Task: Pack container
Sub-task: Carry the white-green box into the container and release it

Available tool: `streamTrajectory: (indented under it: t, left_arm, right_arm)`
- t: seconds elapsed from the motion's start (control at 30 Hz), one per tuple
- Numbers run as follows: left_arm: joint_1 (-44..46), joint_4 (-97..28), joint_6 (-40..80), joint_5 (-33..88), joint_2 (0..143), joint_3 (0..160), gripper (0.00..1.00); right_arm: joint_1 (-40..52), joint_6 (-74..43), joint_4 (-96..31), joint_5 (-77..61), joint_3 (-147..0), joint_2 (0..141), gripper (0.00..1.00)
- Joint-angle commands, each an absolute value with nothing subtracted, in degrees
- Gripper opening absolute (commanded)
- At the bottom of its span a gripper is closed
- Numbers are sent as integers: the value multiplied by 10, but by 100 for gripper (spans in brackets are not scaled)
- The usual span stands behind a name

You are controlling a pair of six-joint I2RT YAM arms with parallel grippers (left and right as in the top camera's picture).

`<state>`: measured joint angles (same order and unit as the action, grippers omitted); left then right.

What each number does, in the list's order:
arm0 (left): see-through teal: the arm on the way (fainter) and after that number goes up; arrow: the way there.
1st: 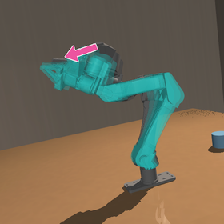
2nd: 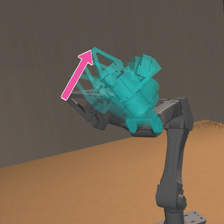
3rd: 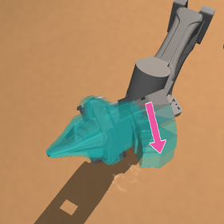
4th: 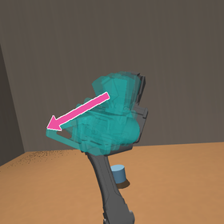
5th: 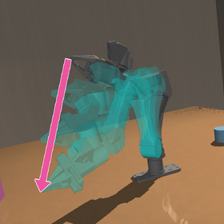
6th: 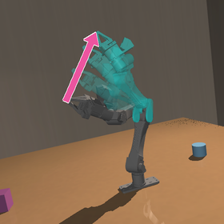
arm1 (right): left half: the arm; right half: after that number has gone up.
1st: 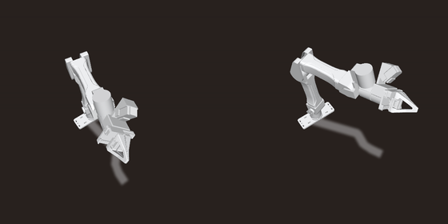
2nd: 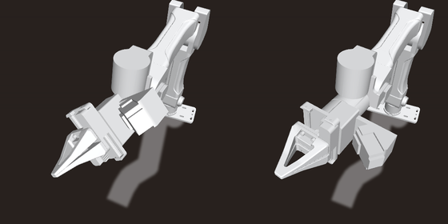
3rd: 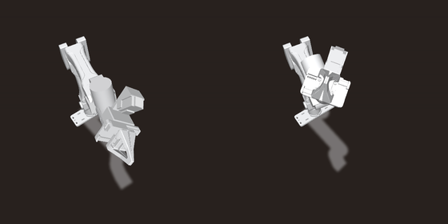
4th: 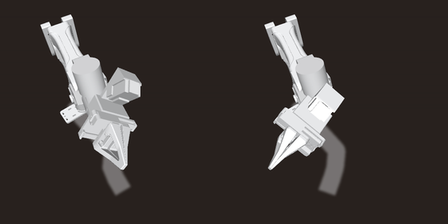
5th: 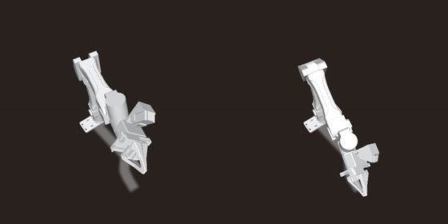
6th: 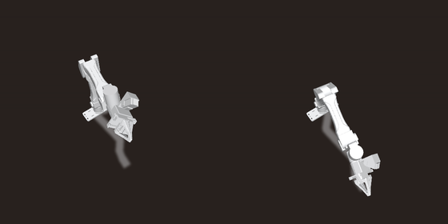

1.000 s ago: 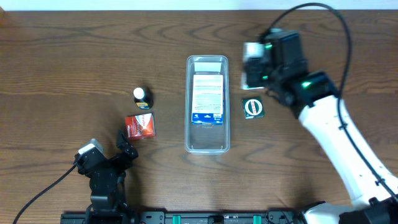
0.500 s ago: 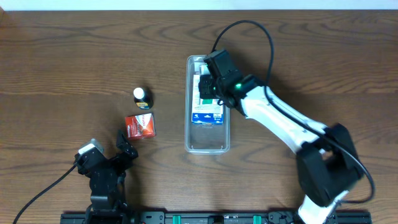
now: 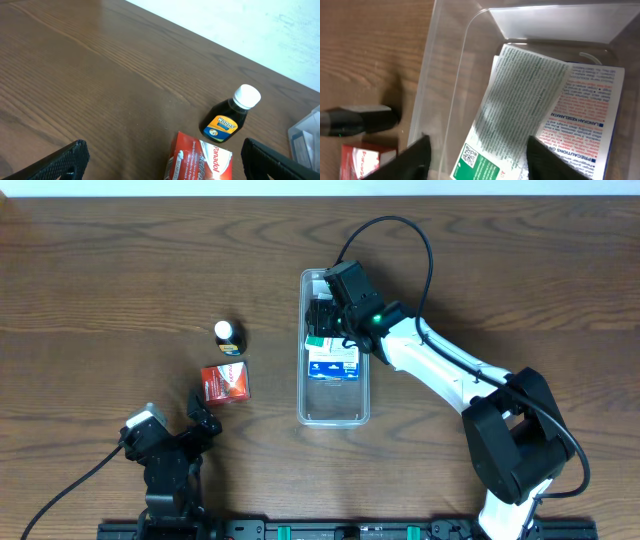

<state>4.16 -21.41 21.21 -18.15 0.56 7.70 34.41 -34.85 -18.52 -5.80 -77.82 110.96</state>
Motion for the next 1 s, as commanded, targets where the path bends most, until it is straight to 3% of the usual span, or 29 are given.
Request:
streamTrajectory:
  t: [0.0,0.17,0.3,0.5,0.97]
  left_arm:
    - [39,-216,217,-185,3,65,98]
    - [39,-215,217,-185,3,65,98]
    - [39,-216,217,-185,3,65,98]
    - [39,-216,217,-185,3,65,98]
    - [39,-215,217,-185,3,65,98]
  right_arm:
    - [335,-340,-187,-63,-783,1100,41]
    - [326,-332,-205,-43,-783,1098,11]
    - [327,-331,-215,0,-783,1098,2]
    - [335,-332,-207,71,-783,1110,1]
    - [335,-331,-169,70,-783,1160,1]
